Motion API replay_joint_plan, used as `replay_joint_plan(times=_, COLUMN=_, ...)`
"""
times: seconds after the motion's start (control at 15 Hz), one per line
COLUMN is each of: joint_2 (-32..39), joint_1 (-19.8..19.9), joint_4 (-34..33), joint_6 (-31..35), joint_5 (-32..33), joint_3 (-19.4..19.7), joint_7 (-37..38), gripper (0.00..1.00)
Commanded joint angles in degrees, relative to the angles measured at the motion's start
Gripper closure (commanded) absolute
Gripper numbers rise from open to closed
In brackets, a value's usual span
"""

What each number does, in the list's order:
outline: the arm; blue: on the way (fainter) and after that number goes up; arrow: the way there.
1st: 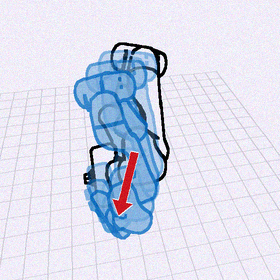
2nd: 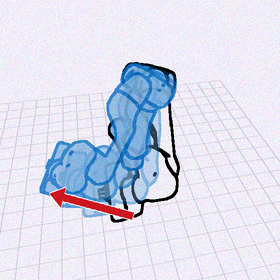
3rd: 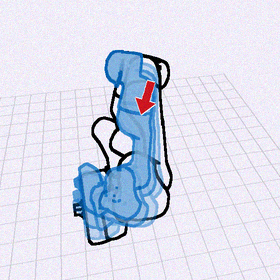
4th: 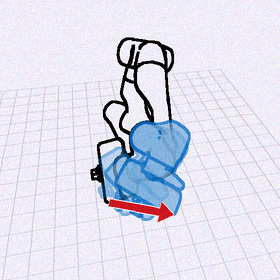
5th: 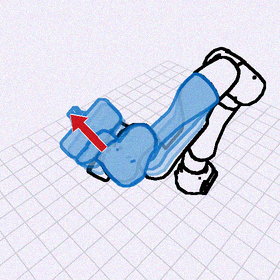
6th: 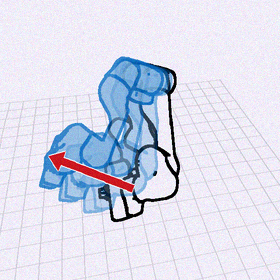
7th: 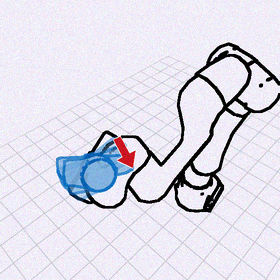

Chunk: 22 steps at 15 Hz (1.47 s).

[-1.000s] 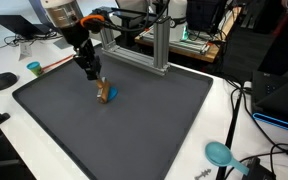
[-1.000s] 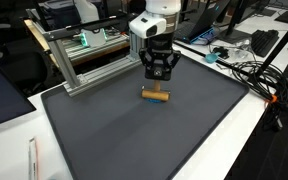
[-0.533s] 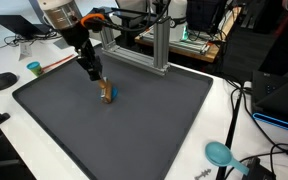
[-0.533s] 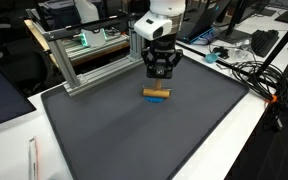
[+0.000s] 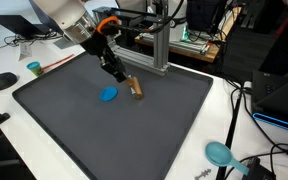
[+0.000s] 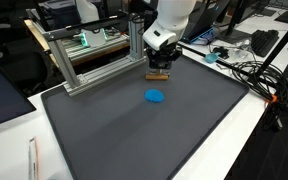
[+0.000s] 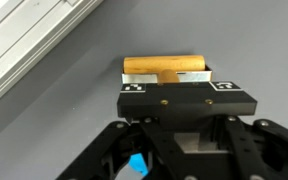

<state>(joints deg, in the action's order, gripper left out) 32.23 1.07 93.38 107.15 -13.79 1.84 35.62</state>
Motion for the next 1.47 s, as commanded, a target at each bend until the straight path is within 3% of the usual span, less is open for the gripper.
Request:
replay_joint_plan(times=0.0, joint_2=3.20, joint_1=-0.76, joint_4=0.06, joint_6=1.11, joint_5=-1.86, joint_3=0.69, joint_7=0.47, gripper=0.78)
replay_joint_plan(times=0.4, joint_2=-12.18, joint_1=-4.46, joint_4=15.43, joint_6=11.45, joint_5=4.10, joint_3=3.62, joint_7=4.48, gripper=0.78)
replay_joint_plan(times=0.73, joint_2=-25.99, joint_1=-8.70, joint_4=29.13, joint_6=21.03, joint_5=20.11, joint_3=4.68, joint_7=13.67, gripper=0.78)
replay_joint_plan(times=0.93, joint_2=-34.97, joint_1=-8.89, joint_4=35.62, joint_6=21.08, joint_5=32.35, joint_3=2.88, joint_7=19.44, gripper=0.78)
replay_joint_plan(times=1.13, joint_2=-42.00, joint_1=-6.49, joint_4=40.34, joint_6=20.75, joint_5=38.54, joint_3=-0.07, joint_7=17.57, gripper=0.78)
replay_joint_plan(times=1.4, joint_2=-49.78, joint_1=-4.13, joint_4=46.54, joint_6=24.86, joint_5=36.64, joint_3=-2.09, joint_7=9.89, gripper=0.78)
